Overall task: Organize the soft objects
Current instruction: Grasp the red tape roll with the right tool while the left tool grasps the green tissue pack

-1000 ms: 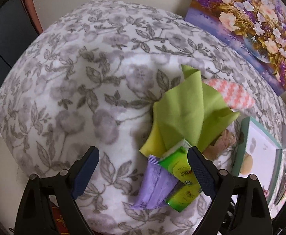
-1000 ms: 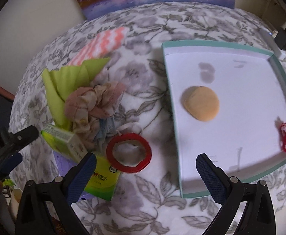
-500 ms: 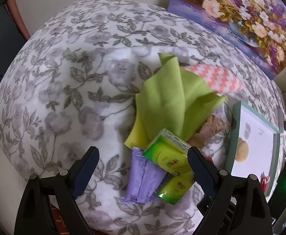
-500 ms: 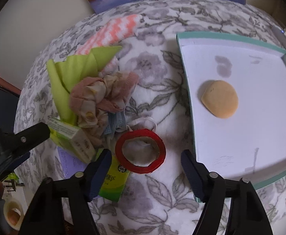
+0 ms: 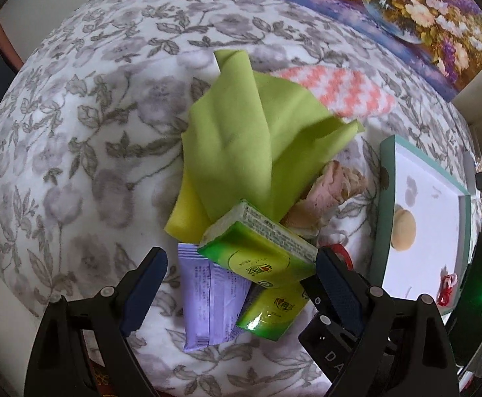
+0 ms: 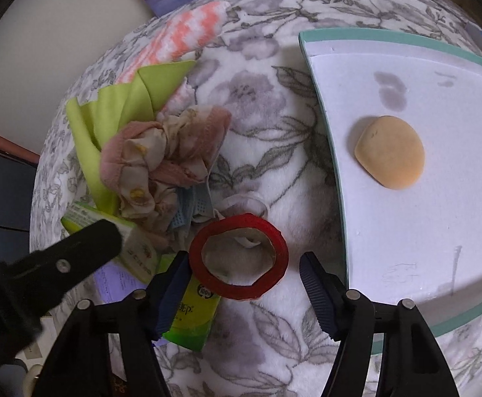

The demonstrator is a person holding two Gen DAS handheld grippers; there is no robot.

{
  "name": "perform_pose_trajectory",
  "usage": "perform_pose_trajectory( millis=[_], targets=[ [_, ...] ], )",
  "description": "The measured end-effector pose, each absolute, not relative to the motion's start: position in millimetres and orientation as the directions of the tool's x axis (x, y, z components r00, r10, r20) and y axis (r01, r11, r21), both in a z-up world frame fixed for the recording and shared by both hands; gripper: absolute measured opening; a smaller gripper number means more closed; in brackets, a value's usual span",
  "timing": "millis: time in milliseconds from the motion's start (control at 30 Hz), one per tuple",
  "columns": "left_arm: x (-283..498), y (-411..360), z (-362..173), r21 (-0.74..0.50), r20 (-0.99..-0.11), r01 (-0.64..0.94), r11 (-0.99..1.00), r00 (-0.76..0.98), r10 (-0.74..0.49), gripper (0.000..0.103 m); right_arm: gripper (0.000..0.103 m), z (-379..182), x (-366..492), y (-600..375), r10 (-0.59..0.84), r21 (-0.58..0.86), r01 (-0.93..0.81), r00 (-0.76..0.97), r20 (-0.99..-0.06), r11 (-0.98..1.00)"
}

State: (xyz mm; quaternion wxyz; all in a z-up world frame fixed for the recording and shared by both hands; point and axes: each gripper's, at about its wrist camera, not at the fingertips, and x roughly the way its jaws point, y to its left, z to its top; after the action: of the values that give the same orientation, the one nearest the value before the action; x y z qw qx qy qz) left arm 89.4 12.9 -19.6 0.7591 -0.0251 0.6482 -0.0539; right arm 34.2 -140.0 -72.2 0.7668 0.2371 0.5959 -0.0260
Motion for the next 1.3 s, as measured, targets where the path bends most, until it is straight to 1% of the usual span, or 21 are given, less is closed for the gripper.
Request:
perform_pose_trajectory(
  millis=[200, 433, 467, 533, 567, 600, 733, 800, 933, 1100, 1300],
  targets=[
    [88.0, 8.6, -16.7, -0.098, -0.981, 0.07, 0.993, 0.163, -0.108, 0.092, 0.07, -76.6, 35.5, -139.8, 0.246, 0.337, 0.326, 0.29, -0.925, 0.883],
    [88.8, 6.2, -19.8, -0.08, -0.983, 0.076, 0.994, 0.16, -0.091, 0.092, 0.064, -75.6, 35.0, -143.4, 0.253, 0.347, 0.336, 0.292, -0.922, 0.876],
    [88.1, 5.5, -19.8, -0.078, -0.982, 0.077, 0.994, 0.164, -0.09, 0.09, 0.064, -75.5, 34.8, -145.3, 0.253, 0.346, 0.337, 0.292, -0.922, 0.875],
    [87.1, 5.1, -19.3, -0.083, -0.981, 0.078, 0.994, 0.171, -0.095, 0.079, 0.063, -76.2, 34.6, -147.0, 0.254, 0.347, 0.338, 0.291, -0.922, 0.875],
    [87.4, 5.1, -19.0, -0.09, -0.98, 0.077, 0.993, 0.171, -0.102, 0.07, 0.062, -76.2, 33.9, -148.4, 0.254, 0.347, 0.338, 0.291, -0.922, 0.875],
    [87.3, 4.7, -19.6, -0.094, -0.98, 0.076, 0.993, 0.168, -0.106, 0.065, 0.062, -76.6, 34.0, -148.9, 0.255, 0.348, 0.337, 0.291, -0.922, 0.875],
    [86.9, 4.2, -19.0, -0.1, -0.978, 0.08, 0.992, 0.176, -0.112, 0.058, 0.062, -77.0, 33.0, -150.6, 0.256, 0.349, 0.338, 0.291, -0.922, 0.874],
    [86.6, 4.6, -17.2, -0.102, -0.976, 0.078, 0.992, 0.187, -0.115, 0.053, 0.061, -77.2, 33.1, -150.5, 0.256, 0.349, 0.338, 0.291, -0.922, 0.874],
    [88.5, 8.6, -14.8, -0.121, -0.972, 0.072, 0.99, 0.194, -0.132, 0.048, 0.061, -75.0, 32.0, -150.1, 0.257, 0.351, 0.339, 0.292, -0.921, 0.873],
    [91.9, 19.4, -11.0, -0.169, -0.963, 0.04, 0.985, 0.205, -0.173, 0.039, 0.061, -74.9, 31.6, -150.3, 0.256, 0.349, 0.339, 0.291, -0.922, 0.873],
    [92.1, 27.5, -7.2, -0.199, -0.955, 0.017, 0.98, 0.22, -0.198, 0.031, 0.06, -74.6, 31.8, -149.4, 0.255, 0.349, 0.339, 0.291, -0.922, 0.874]
  ],
)
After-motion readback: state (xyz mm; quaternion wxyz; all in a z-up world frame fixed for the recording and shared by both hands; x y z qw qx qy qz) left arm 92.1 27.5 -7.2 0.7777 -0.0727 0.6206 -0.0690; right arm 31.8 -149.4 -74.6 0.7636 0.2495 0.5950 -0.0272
